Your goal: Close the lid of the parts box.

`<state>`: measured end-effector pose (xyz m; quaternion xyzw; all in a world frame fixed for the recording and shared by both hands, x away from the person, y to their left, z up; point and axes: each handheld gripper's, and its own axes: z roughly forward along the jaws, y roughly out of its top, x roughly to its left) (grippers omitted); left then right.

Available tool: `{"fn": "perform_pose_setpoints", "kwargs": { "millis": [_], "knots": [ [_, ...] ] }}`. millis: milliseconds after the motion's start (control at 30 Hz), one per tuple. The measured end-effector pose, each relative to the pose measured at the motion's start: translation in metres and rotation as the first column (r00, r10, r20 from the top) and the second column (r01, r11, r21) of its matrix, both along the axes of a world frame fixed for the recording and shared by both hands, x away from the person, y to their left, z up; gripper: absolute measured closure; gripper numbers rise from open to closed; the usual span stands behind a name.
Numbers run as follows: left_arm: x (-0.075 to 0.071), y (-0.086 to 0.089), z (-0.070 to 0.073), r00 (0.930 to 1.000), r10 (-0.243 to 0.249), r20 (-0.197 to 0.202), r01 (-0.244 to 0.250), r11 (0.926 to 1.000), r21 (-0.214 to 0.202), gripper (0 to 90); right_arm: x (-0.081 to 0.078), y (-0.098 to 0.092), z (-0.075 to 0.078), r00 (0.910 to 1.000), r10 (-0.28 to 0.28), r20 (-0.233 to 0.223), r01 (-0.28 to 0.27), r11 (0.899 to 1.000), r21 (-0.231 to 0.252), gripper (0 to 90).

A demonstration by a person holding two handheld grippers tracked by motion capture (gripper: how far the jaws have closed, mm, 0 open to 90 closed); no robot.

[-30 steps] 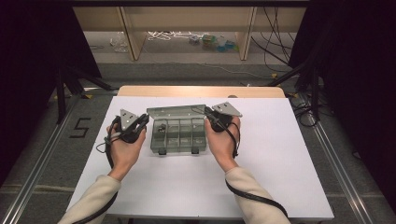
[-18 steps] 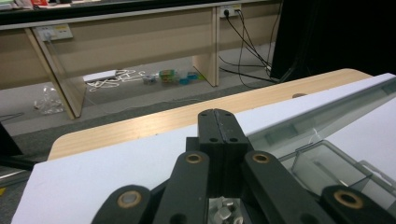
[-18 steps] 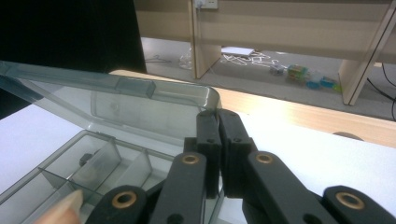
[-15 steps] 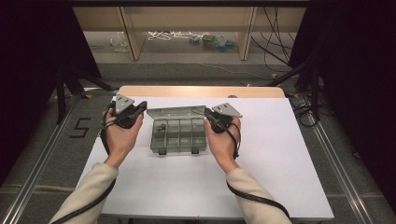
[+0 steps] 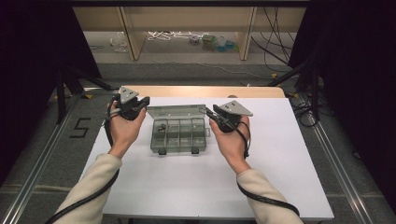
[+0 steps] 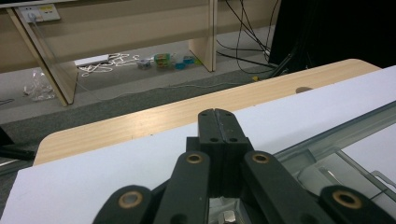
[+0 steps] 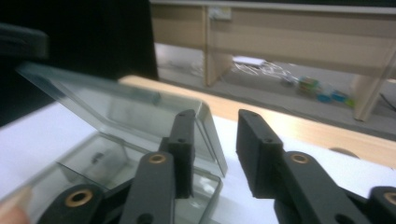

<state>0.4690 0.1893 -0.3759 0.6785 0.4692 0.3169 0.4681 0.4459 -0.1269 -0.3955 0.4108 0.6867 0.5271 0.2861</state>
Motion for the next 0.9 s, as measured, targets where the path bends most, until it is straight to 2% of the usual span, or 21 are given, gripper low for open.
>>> {"fn": "perform_pose_setpoints", "kwargs": {
  "millis": [67,133,200,233,300,333,400,433,500,533,633,667,700,733,767,800,833,867,900],
  "knots": [
    [0.001,0.000,0.001,1.0000,-0.001,0.003,0.001,1.0000,0.003,90.0,0.002,-0.005,0.008,0.9992,0.034,0.020,-0.034,0.999,0.009,67.6],
    [0.001,0.000,0.002,1.0000,0.000,0.006,0.000,1.0000,0.001,90.0,0.009,-0.009,0.014,0.9970,0.069,0.035,-0.070,0.997,0.026,76.8],
    [0.001,0.000,0.004,1.0000,-0.004,0.004,0.004,1.0000,0.002,90.0,0.017,-0.011,0.019,0.9957,0.090,0.020,-0.091,0.996,0.026,87.8],
    [0.002,0.000,0.004,1.0000,-0.006,0.002,0.006,1.0000,0.002,90.0,0.021,-0.011,0.022,0.9947,0.103,0.007,-0.103,0.994,0.040,90.0],
    [0.004,0.001,0.003,0.9997,-0.025,-0.009,0.025,0.9997,0.009,90.0,0.032,-0.011,0.025,0.9919,0.126,-0.017,-0.125,0.991,0.043,90.0],
    [0.006,0.002,0.003,0.9990,-0.041,-0.017,0.041,0.9991,0.007,90.0,0.038,-0.011,0.026,0.9886,0.144,-0.044,-0.142,0.989,0.050,90.0],
    [0.008,0.003,0.001,0.9981,-0.052,-0.033,0.053,0.9986,0.008,90.0,0.051,-0.011,0.025,0.9771,0.191,-0.094,-0.185,0.980,0.068,90.0],
    [0.009,0.004,0.000,0.9981,-0.050,-0.035,0.051,0.9986,0.013,90.0,0.055,-0.012,0.025,0.9791,0.183,-0.088,-0.179,0.982,0.055,90.0],
    [0.010,0.005,-0.002,0.9977,-0.050,-0.045,0.051,0.9987,0.004,90.0,0.060,-0.011,0.026,0.9736,0.195,-0.118,-0.189,0.980,0.059,90.0],
    [0.011,0.005,-0.003,0.9977,-0.050,-0.046,0.051,0.9987,0.008,90.0,0.062,-0.011,0.026,0.9736,0.199,-0.112,-0.194,0.980,0.051,90.0],
    [0.011,0.006,-0.006,0.9970,-0.055,-0.054,0.055,0.9985,-0.003,90.0,0.063,-0.008,0.027,0.9667,0.208,-0.149,-0.205,0.978,0.032,90.0],
    [0.010,0.006,-0.006,0.9970,-0.056,-0.053,0.056,0.9984,-0.003,90.0,0.064,-0.007,0.026,0.9688,0.207,-0.137,-0.208,0.978,0.008,90.0],
    [0.009,0.006,-0.007,0.9970,-0.057,-0.052,0.057,0.9984,-0.004,90.0,0.063,-0.006,0.026,0.9668,0.207,-0.149,-0.209,0.978,0.002,90.0],
    [0.009,0.006,-0.007,0.9967,-0.060,-0.054,0.060,0.9982,-0.001,90.0,0.063,-0.005,0.025,0.9681,0.208,-0.140,-0.210,0.978,-0.004,90.0],
    [0.008,0.005,-0.007,0.9966,-0.062,-0.055,0.062,0.9981,-0.001,90.0,0.061,-0.004,0.026,0.9646,0.208,-0.162,-0.211,0.977,0.000,90.0],
    [0.008,0.005,-0.008,0.9966,-0.062,-0.054,0.062,0.9981,0.001,90.0,0.062,-0.003,0.025,0.9657,0.212,-0.150,-0.216,0.976,-0.012,90.0],
    [0.007,0.005,-0.008,0.9963,-0.065,-0.056,0.065,0.9979,0.004,90.0,0.061,-0.002,0.025,0.9619,0.219,-0.163,-0.223,0.975,-0.003,90.0],
    [0.007,0.005,-0.008,0.9960,-0.068,-0.058,0.069,0.9976,0.005,90.0,0.061,-0.001,0.025,0.9643,0.219,-0.148,-0.224,0.974,-0.015,90.0],
    [0.006,0.005,-0.008,0.9960,-0.070,-0.056,0.070,0.9976,0.003,90.0,0.060,-0.001,0.025,0.9624,0.222,-0.157,-0.227,0.974,-0.018,90.0]
  ]
}}
